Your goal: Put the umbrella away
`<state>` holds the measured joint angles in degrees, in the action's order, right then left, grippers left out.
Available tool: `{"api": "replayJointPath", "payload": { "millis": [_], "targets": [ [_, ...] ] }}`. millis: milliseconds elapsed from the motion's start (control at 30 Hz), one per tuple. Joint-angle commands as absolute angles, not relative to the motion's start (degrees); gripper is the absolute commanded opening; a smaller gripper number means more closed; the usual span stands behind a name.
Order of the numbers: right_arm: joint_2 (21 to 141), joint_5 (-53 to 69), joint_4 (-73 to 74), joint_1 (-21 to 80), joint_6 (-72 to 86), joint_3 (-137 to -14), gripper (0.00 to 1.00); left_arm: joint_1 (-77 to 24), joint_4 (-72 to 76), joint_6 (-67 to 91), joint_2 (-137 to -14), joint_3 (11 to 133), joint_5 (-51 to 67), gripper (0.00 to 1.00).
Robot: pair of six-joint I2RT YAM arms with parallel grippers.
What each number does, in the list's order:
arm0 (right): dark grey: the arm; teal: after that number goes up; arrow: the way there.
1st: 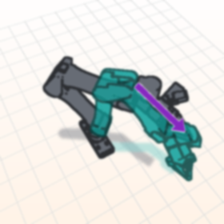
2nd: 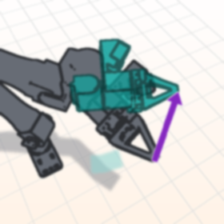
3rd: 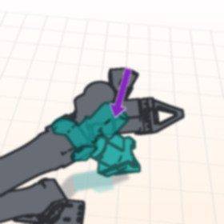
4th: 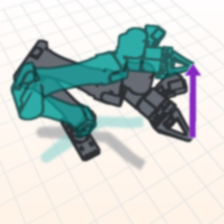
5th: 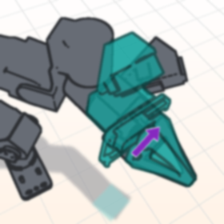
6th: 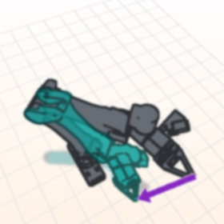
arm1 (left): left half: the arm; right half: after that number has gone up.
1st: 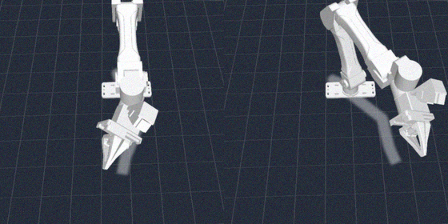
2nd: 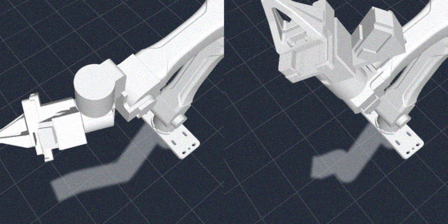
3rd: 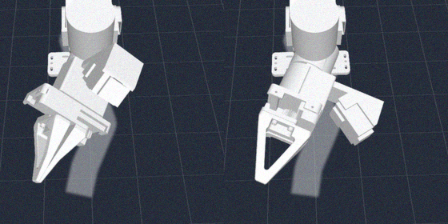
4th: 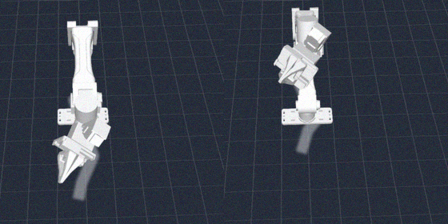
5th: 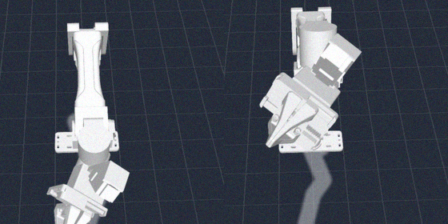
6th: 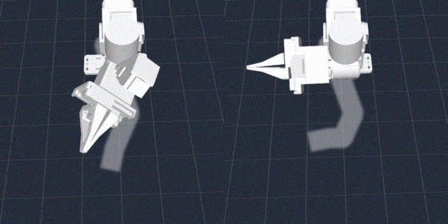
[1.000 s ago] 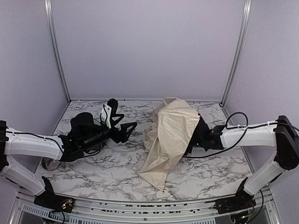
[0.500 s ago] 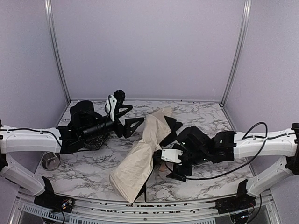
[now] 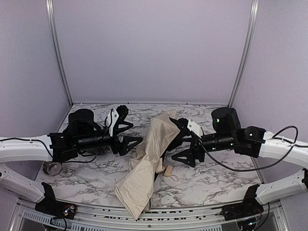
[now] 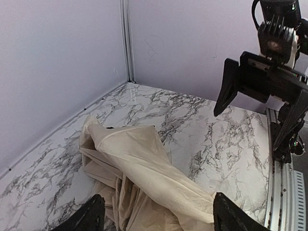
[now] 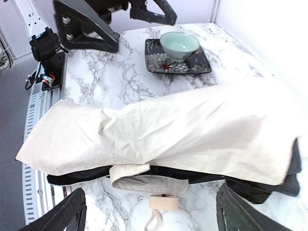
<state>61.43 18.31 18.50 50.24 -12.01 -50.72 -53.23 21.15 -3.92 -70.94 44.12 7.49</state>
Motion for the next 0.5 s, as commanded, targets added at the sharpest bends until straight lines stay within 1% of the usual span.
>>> {"api": "replayJointPath", "payload": {
  "millis": [0, 67, 133, 267, 333, 400, 467],
  "targets": [
    [64.82, 26.43, 5.12, 50.09, -4.45, -42.59, 0.90, -57.58, 13.22, -3.10, -67.38, 40.71, 10.07, 0.84],
    [66.91, 28.07, -2.38, 50.14, -2.63, -39.15, 0.89, -58.38, 9.74, -2.89, -69.39, 40.51, 11.60, 0.88],
    [69.63, 29.01, -6.45, 50.17, -2.06, -37.51, 0.88, -58.53, 5.45, -2.29, -72.20, 41.55, 13.21, 0.91],
    [76.20, 31.58, -12.48, 50.19, -0.54, -36.43, 0.83, -58.58, 2.79, -2.03, -75.38, 41.25, 12.97, 0.91],
    [78.57, 32.34, -16.39, 50.19, 0.23, -36.02, 0.83, -58.57, 1.39, -2.53, -76.84, 41.31, 10.67, 0.84],
    [80.76, 31.55, -19.63, 50.23, -0.05, -35.88, 0.81, -58.61, 1.25, -2.72, -78.34, 41.55, 11.62, 0.77],
    [83.33, 32.28, -20.87, 50.19, -0.76, -37.13, 0.77, -58.58, 1.96, -2.43, -79.81, 41.70, 13.38, 0.70]
  ]
}}
